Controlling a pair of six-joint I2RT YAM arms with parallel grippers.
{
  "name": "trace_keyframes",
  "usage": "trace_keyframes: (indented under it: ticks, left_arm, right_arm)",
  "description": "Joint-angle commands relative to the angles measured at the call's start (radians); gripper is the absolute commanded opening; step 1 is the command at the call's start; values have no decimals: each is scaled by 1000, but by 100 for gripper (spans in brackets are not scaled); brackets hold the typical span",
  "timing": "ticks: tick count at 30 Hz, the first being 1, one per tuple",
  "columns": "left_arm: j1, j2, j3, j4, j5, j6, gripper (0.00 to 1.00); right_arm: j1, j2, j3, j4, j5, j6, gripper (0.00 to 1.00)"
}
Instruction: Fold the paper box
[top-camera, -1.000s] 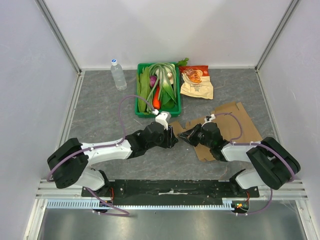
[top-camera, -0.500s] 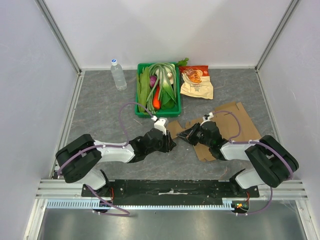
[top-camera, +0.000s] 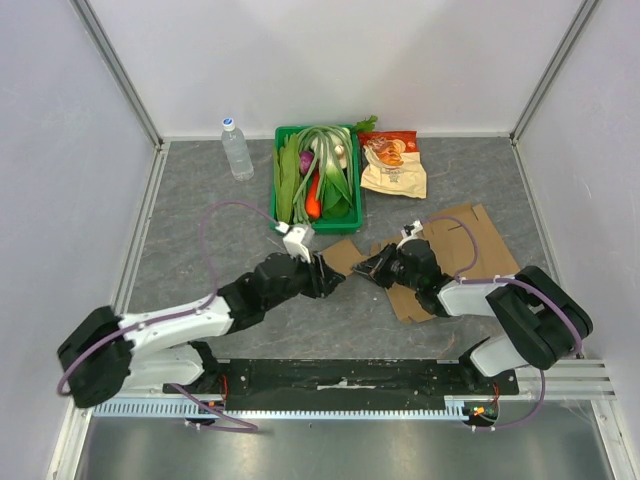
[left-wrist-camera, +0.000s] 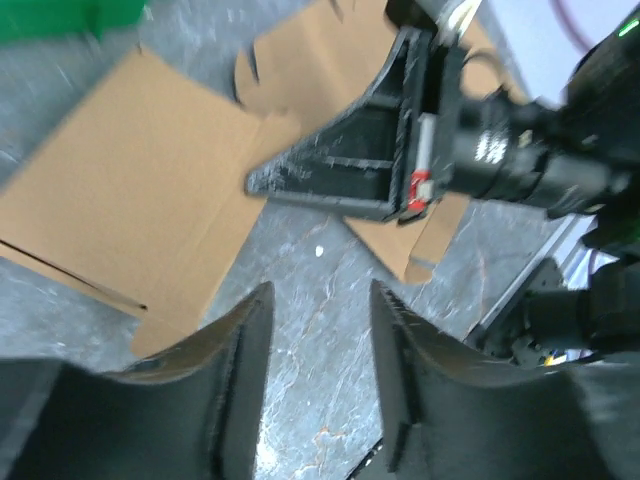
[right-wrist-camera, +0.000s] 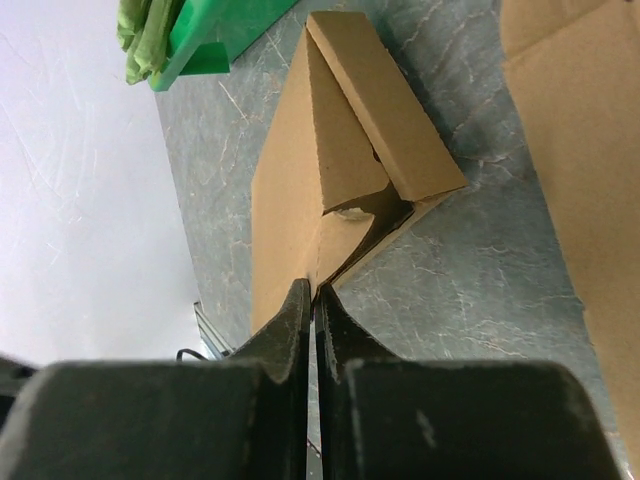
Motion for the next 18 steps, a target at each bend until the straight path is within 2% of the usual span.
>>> trace_keyframes:
  ticks: [1,3,4,5,8,13,18]
  left_arm:
    - [66,-142,72,-270,-136,5,45]
    - [129,-151,62,-318,-128,-31,43]
    - [141,-148,46,-318,-115,-73,47]
    - [156,-146,36,-312,-101,-89,56]
    - [160,-122,0,-281,-85,-170,62]
    - [166,-44,-50,-121,-1,-285,62]
    - [167,30,-51,-33,28,-325,54]
  right_arm:
    - [1,10,30,-94,5,-83,6]
    - [1,-4,38,-115,13,-83,7]
    - [1,-9,40,-121,16,-83,7]
    - [1,-13,43,-126,21,-80,8]
    - [1,-26,47,-141,27,-81,8]
    - [1,-23,50,-146,30,-76,8]
    - [1,-24,49,-145,34,-70,8]
